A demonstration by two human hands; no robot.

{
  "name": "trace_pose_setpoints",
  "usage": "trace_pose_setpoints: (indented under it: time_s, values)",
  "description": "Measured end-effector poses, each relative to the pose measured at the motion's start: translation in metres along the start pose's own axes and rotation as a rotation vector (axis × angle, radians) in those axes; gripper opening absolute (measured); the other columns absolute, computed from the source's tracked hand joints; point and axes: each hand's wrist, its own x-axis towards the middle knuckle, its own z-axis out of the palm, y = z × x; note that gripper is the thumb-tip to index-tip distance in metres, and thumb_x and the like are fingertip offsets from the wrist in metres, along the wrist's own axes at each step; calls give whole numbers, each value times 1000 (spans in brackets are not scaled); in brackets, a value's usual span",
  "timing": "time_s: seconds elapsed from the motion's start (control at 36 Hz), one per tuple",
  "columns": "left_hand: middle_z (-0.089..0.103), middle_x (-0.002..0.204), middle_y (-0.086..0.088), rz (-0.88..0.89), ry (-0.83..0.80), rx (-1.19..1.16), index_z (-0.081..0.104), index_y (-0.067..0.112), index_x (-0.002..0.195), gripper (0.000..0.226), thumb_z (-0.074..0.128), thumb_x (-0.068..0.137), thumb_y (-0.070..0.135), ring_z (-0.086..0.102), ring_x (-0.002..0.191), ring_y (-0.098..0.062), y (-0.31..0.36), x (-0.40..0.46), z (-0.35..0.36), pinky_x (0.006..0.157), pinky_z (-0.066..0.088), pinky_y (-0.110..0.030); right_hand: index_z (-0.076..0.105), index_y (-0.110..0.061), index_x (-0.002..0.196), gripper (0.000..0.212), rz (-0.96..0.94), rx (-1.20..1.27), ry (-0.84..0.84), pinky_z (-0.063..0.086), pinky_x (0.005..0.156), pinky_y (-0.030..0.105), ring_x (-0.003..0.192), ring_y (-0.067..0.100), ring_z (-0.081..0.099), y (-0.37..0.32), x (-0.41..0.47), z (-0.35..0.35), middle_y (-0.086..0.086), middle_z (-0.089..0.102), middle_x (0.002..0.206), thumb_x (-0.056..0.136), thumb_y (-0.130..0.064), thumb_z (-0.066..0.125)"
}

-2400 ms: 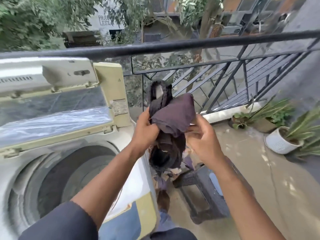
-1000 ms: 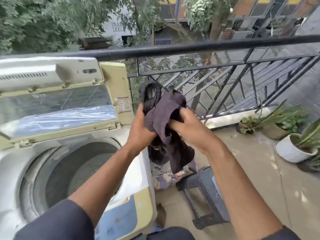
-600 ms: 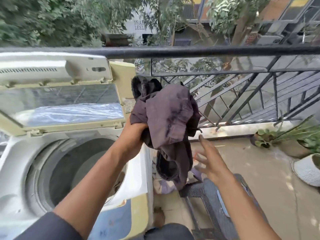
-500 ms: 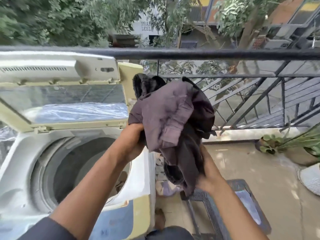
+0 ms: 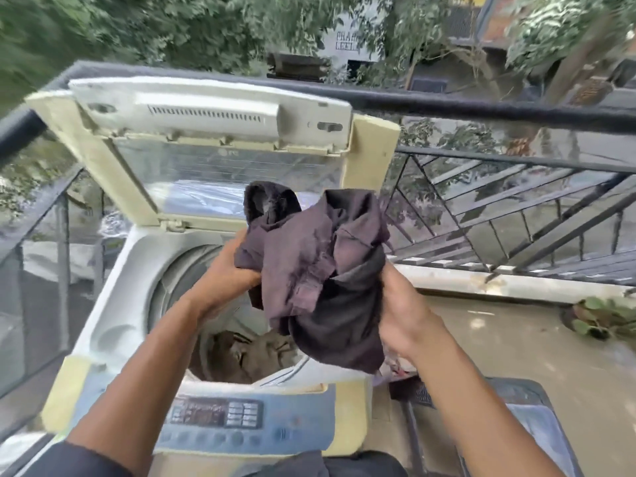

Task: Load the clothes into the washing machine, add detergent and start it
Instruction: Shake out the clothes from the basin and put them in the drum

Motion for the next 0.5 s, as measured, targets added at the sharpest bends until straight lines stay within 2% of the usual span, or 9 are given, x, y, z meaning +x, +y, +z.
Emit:
trace_pose_setpoints:
  time_s: [0.06,0.11,0.14,0.19,0.25,0.31,0.39,0.47,0.5]
  values:
    - [78,123,6,-31,20,60,61,35,127,71,82,59,29,72,114,-15,-14,-4,-20,98,58,-44,50,-27,152,45,-12,-83,-38,37,121,49,139,29,55,18,19,11,12,59,150,109,-40,50]
    - [75,129,2,-50,34,167,58,33,136,78,88,64,32,71,121,-24,-35,-6,-42,107,54,-59,52,-34,145,42,-8,-173,-46,48,112,47,130,31,63,35,34,27,12,66,141,107,-17,56]
    - [75,129,5,-65,59,241,56,34,138,82,91,64,35,70,122,-23,-43,-7,-49,107,54,-56,56,-36,139,44,-6,-230,-30,53,104,44,123,29,67,43,41,35,10,70,134,104,-10,58]
    - [69,125,21,-68,99,374,52,38,137,82,91,65,37,67,115,-11,-49,-12,-57,100,53,-27,61,-37,133,51,2,-357,24,57,98,40,118,27,70,62,57,50,5,74,126,99,1,60]
    - [59,125,23,-47,121,419,47,32,147,86,91,74,18,56,114,-1,-57,-15,-64,84,41,-4,64,-34,129,55,4,-462,95,56,98,39,120,29,68,82,76,62,4,75,122,94,9,54]
    - [56,131,16,-23,103,443,46,28,148,83,86,79,7,54,120,-2,-71,-13,-74,89,40,-3,65,-31,123,56,22,-535,155,58,88,34,114,26,70,98,92,74,0,75,119,93,12,46]
    - [63,135,7,-51,56,441,44,30,149,87,82,74,11,60,125,-8,-93,-8,-97,105,50,-28,65,-36,126,60,28,-594,215,60,90,40,110,21,72,113,112,89,-4,75,119,93,9,43]
    - [59,135,24,-43,15,386,39,37,151,99,79,75,-13,56,123,16,-109,-1,-112,100,47,-9,65,-36,132,54,4,-643,267,59,97,38,112,14,70,124,133,97,-9,74,123,97,0,46]
    - [57,137,27,-47,3,361,37,39,151,101,77,76,-16,55,123,18,-110,1,-115,99,45,-7,62,-36,137,53,-2,-663,280,58,99,39,115,14,69,129,141,99,-10,71,128,97,-5,46]
